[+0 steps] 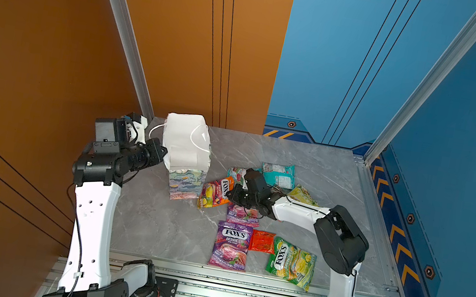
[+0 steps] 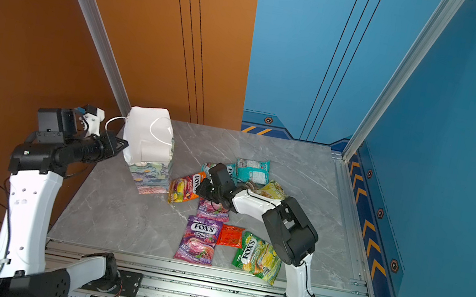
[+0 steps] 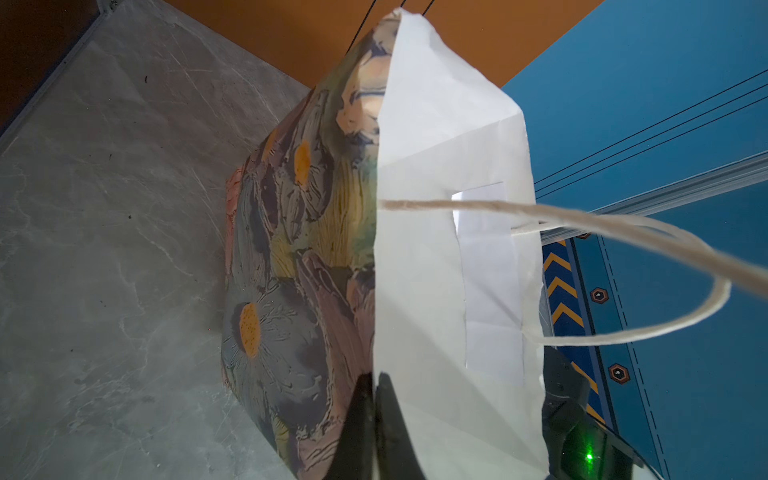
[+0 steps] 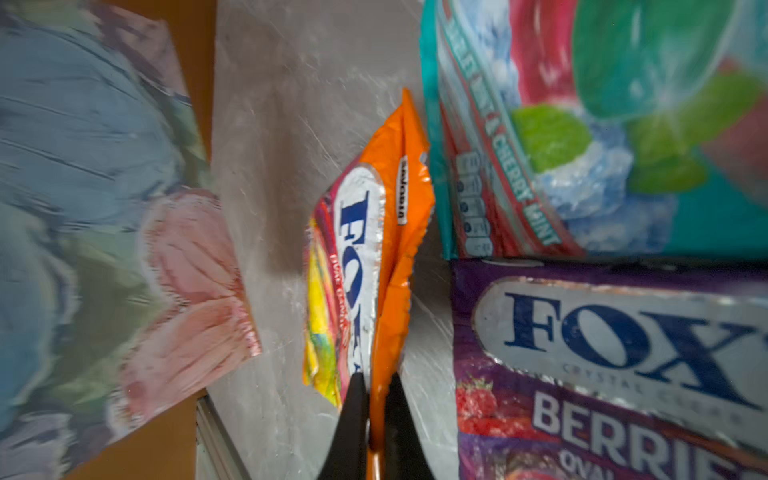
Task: Place the snacks into the paper bag
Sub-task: 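Grasp the orange Fox's Fruits candy bag with the right gripper and lift, then carry the orange candy bag with the right gripper over the paper bag opening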
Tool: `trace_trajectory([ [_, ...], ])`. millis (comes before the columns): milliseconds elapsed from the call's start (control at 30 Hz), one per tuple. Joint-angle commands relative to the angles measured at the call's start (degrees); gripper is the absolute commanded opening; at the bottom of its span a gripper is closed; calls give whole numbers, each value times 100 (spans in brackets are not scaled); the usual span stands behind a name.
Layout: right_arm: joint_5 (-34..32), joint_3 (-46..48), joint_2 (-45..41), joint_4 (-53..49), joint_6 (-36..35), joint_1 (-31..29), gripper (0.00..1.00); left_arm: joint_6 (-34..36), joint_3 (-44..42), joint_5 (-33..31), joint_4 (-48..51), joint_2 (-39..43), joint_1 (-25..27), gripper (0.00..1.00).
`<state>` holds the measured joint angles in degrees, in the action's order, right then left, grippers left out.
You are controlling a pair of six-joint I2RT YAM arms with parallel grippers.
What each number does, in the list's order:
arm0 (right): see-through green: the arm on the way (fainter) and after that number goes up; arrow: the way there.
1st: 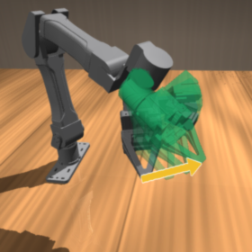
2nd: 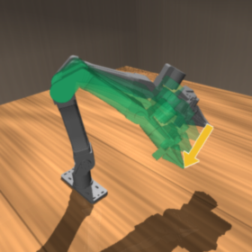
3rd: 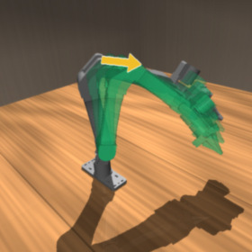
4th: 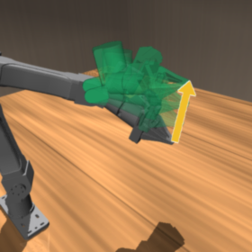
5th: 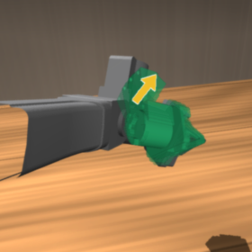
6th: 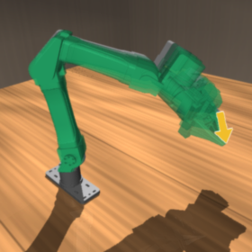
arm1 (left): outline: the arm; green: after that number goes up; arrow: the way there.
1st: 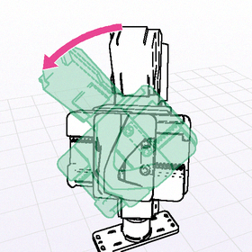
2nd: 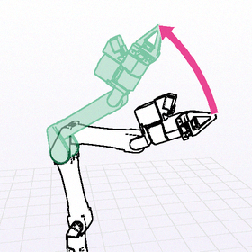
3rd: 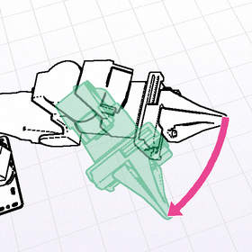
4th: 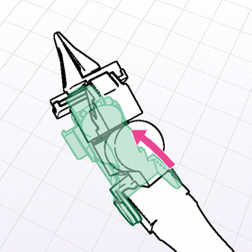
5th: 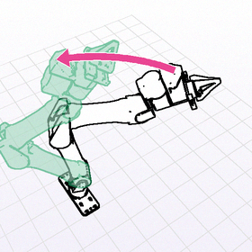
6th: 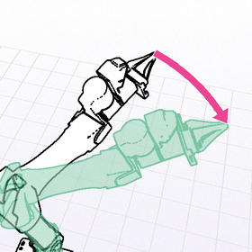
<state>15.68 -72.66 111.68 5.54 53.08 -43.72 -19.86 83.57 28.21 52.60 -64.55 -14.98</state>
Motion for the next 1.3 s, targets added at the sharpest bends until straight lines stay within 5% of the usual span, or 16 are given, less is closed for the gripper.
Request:
trace_trajectory([
  [0, 136, -109, -728, -437, -575, 103, 0, 94, -51, 216, 140, -31, -5, 0],
  [767, -1013, -466, -3055, -2438, -1979, 315, 0, 551, -158, 477, 681, -816, 723, 0],
  [1267, -1274, -2392, -2795, -2629, -2485, -184, 0, 850, -18, -313, 834, -1163, 1151, 0],
])
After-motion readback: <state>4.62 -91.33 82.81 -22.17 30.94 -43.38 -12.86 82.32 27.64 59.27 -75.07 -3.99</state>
